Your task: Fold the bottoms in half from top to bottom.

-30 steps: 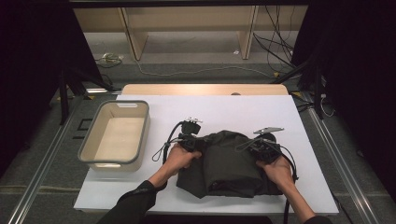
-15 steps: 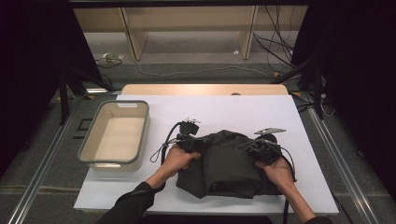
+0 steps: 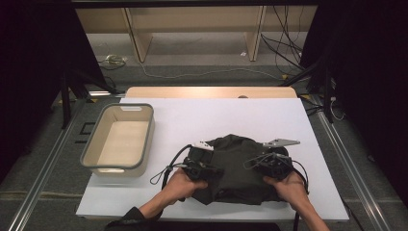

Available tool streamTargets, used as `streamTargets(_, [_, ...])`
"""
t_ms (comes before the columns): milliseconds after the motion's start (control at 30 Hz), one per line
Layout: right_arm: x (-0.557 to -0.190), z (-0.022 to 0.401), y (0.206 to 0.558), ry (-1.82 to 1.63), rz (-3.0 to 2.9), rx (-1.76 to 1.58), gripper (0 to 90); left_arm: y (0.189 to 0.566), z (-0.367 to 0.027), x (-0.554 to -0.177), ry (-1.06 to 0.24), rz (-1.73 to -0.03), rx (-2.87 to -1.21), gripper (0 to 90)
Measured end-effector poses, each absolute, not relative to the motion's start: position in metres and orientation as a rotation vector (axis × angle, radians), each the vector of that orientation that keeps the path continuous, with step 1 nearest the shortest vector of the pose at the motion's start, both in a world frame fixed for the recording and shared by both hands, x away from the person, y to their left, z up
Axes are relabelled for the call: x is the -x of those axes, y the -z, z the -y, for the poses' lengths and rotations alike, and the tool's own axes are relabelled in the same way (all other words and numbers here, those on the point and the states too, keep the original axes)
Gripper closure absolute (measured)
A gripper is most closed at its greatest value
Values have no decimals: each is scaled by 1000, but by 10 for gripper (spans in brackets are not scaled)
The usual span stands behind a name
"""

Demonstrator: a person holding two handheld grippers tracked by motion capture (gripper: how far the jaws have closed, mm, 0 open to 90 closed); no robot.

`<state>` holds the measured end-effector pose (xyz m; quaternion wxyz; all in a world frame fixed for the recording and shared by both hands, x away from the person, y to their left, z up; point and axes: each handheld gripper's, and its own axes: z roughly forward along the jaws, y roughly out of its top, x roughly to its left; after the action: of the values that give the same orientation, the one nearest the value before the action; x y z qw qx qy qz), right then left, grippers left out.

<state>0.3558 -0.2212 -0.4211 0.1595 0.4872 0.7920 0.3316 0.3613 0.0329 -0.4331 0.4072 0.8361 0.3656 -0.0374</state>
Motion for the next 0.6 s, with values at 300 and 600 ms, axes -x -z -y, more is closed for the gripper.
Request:
streamTargets(300, [-346, 214, 442, -789, -2345, -1379, 709, 456, -35, -354, 84, -929, -2175, 866])
streamTargets(600, [-350, 222, 444, -737, -2303, -1418, 710, 455, -36, -343, 76, -879, -2207, 865])
